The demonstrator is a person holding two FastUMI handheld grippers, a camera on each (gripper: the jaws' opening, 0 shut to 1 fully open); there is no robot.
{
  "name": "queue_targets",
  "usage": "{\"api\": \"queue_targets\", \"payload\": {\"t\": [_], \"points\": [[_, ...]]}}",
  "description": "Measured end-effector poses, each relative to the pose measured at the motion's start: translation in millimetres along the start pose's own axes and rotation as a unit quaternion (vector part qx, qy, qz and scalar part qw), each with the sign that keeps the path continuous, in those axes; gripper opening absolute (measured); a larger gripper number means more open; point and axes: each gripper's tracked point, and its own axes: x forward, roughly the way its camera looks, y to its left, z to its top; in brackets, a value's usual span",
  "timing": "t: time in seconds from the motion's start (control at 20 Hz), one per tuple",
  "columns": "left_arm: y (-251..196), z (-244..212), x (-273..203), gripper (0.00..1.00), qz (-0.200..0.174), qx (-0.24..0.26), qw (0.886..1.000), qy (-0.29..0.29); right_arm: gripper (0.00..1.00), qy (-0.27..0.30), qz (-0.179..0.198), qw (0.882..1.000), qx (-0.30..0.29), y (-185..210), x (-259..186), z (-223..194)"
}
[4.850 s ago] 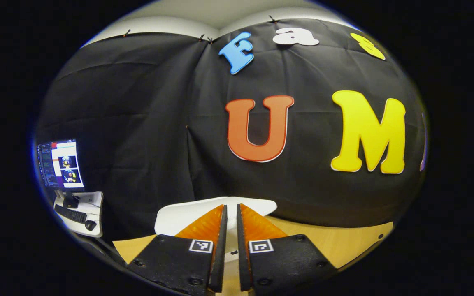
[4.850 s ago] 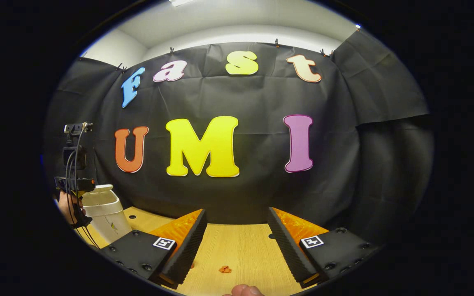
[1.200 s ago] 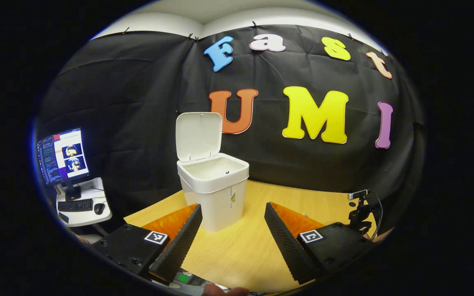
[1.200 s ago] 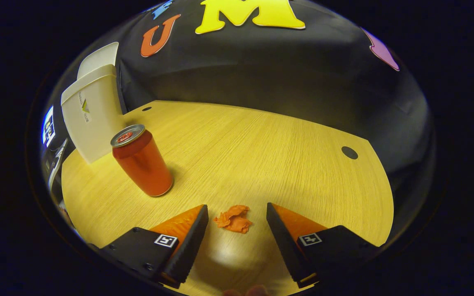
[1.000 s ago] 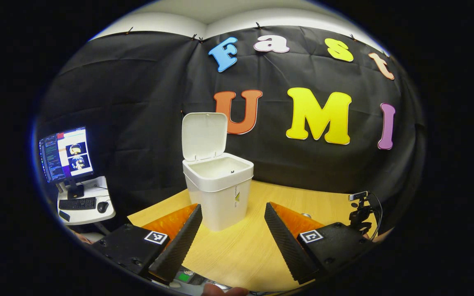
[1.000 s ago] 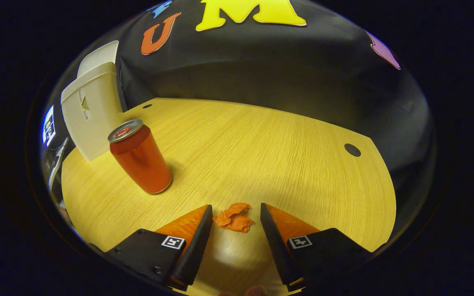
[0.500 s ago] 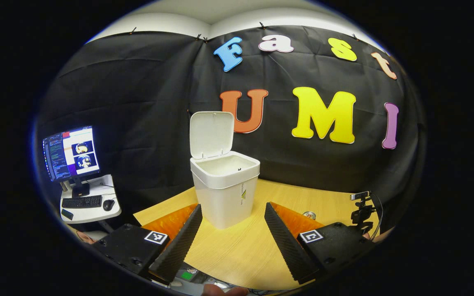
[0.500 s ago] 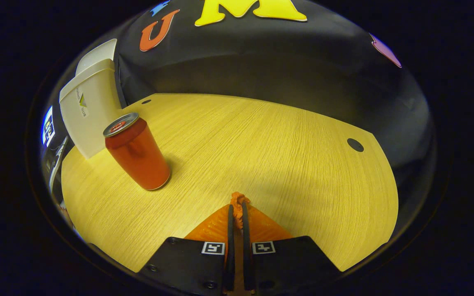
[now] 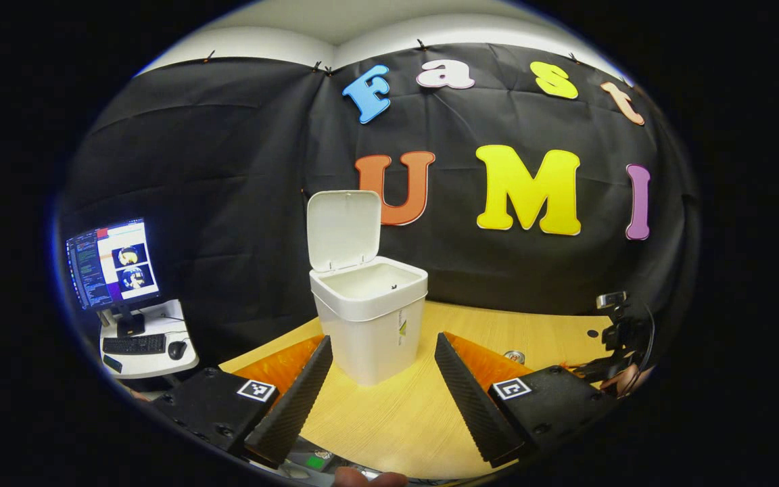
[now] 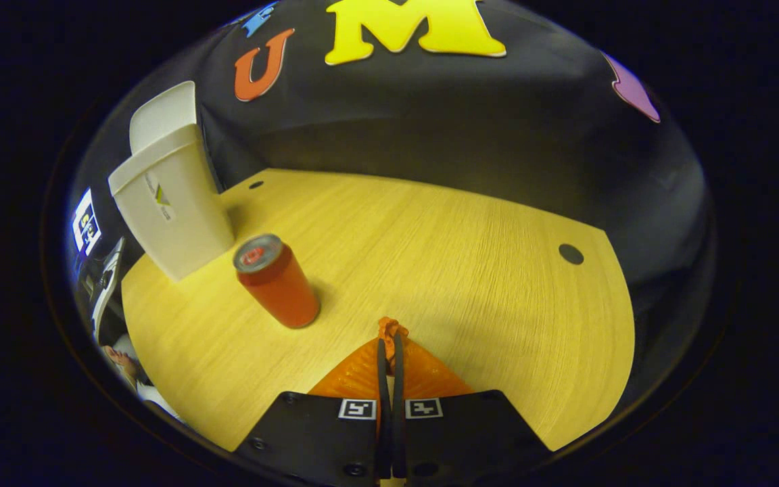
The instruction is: Press the lid of the desktop garbage bin to open it, pick up the crumpled paper on the desktop and throw it into the bin, then pick up the pop can on the desktop and drop it into the bin, and finally close the garbage bin lid.
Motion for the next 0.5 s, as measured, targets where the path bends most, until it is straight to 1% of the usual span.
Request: {"api": "queue_targets", "payload": {"t": [0.2,0.3,0.4,0.5], "points": [[4,-6,14,1.0,-0.014,-0.02,1.0,0.003,0.01,-0.048,0.014,0.999,-0.006,28,-40,56],[11,-11,18,1.0,-0.017,-0.023,1.0,0.004,0.01,-0.076,0.03,0.997,-0.015,52,-56,86],[19,-18,21,1.0,-0.018,-0.022,1.0,0.008,0.01,-0.095,0.061,0.993,-0.035,87,-71,110],[28,-22,22,1.0,-0.018,-0.02,1.0,0.009,0.01,-0.128,0.09,0.987,-0.047,123,-81,141]]}}
